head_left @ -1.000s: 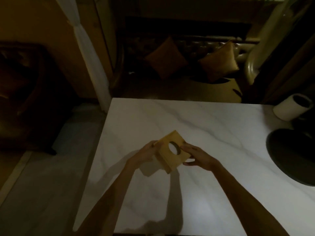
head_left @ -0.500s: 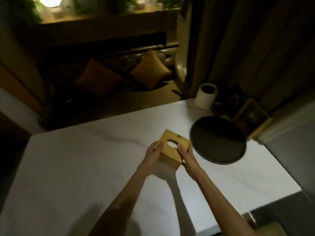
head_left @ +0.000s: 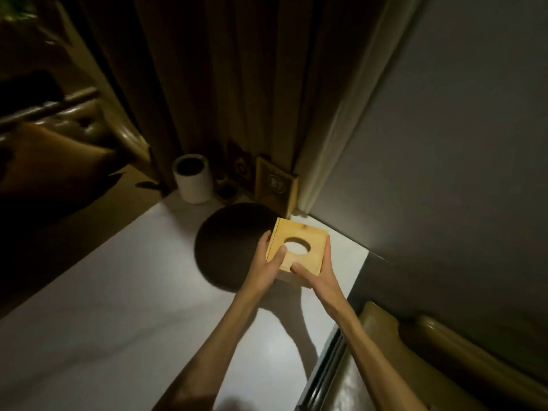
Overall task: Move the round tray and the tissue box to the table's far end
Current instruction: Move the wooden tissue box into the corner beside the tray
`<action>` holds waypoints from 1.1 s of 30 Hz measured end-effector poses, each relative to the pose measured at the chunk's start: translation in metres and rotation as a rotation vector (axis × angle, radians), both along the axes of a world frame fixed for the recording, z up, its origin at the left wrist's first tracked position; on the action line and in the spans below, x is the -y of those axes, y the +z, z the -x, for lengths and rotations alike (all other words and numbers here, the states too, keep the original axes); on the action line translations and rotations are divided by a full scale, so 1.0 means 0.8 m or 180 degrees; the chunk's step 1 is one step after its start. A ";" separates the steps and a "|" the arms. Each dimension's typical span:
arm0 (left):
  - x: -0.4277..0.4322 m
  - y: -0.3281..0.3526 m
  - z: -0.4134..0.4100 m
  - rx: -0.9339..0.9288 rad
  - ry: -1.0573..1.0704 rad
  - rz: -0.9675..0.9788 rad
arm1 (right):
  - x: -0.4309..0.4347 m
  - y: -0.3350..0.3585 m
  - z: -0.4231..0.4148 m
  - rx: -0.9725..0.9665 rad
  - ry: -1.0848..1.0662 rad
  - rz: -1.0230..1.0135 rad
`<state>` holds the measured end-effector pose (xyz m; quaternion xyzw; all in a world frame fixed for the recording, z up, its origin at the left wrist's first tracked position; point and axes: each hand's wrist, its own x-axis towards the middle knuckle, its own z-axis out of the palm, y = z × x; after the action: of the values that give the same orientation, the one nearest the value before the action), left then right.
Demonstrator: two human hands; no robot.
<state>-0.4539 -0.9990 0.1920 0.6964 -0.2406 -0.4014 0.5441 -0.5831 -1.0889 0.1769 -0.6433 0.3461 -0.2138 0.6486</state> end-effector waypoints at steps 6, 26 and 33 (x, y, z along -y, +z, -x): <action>0.074 -0.096 0.001 0.0011 -0.0588 0.0070 | 0.060 -0.089 0.033 -0.0378 0.0246 0.0354; 0.134 -0.300 0.021 0.0736 -0.1222 -0.0021 | 0.109 -0.304 0.072 -0.1065 -0.0143 0.0480; 0.106 -0.328 0.024 0.3930 -0.1429 -0.0694 | 0.085 -0.273 0.069 -0.2525 -0.0107 0.2237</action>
<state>-0.4731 -1.0840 -0.0700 0.7825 -0.6052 -0.0544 0.1360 -0.6380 -1.1573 -0.0413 -0.8477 0.4827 -0.0674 0.2096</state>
